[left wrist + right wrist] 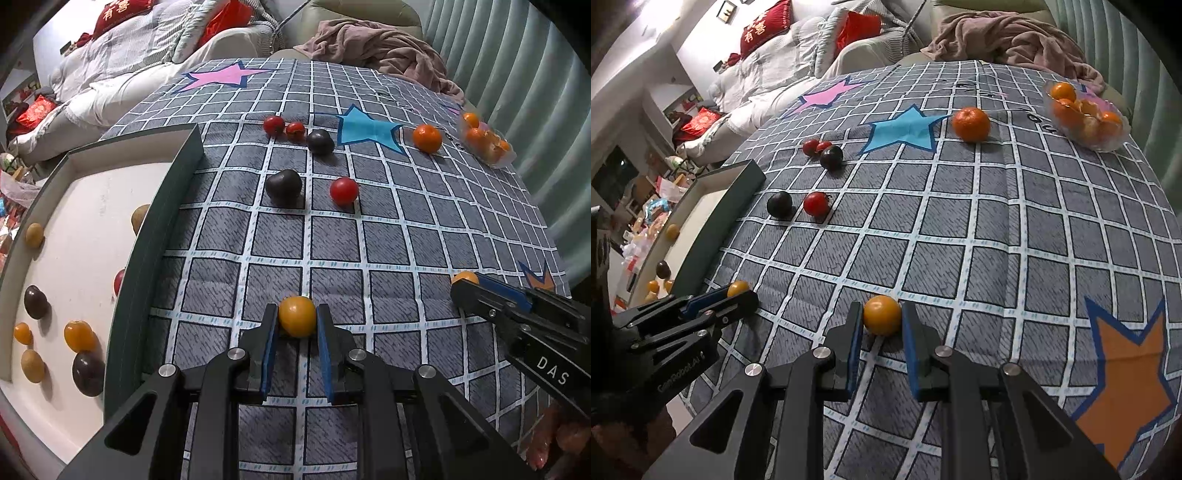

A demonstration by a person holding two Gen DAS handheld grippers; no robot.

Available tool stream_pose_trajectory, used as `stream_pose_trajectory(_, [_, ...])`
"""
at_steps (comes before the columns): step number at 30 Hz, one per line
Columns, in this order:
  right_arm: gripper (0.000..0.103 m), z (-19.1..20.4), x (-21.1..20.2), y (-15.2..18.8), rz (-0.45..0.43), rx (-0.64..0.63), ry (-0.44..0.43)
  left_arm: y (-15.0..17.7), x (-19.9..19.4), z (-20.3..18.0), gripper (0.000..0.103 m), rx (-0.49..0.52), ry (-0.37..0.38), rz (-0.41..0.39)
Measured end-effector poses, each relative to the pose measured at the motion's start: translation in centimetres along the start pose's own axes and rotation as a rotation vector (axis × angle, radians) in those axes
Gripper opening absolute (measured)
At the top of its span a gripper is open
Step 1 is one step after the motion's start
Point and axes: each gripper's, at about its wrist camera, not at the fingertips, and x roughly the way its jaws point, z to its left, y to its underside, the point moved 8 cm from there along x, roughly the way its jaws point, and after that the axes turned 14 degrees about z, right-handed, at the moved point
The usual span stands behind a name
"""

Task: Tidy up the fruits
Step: 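Carry both held tomatoes over the white tray with both tools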

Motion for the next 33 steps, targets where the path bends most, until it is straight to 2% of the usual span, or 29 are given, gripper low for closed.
stream_pose_trajectory(12, [0.023,1.9,-0.9,0.1,0.012,-0.007,0.003,0.7,-1.7,1.0,0.022,-0.01,0.057,-0.031])
stream_pose_trajectory(19, [0.023,5.1,-2.1,-0.6,0.005,-0.054,-0.003,0.6,-4.4,2.3,0.022,-0.012,0.09,-0.083])
stream_pose_trajectory(24, [0.023,8.4,-2.7,-1.6,0.001,-0.103,-0.026,0.2,-6.3,5.2,0.022,-0.033,0.079,-0.122])
stream_pose_trajectory(28, [0.023,11.7,-2.7,-2.8,-0.001,-0.155,-0.05,-0.1,-7.3,8.8,0.022,-0.066,0.032,-0.146])
stream_pose_trajectory(33, [0.023,15.8,-1.6,-4.1,0.011,-0.224,-0.069,-1.0,-6.8,14.1,0.022,-0.144,-0.017,-0.128])
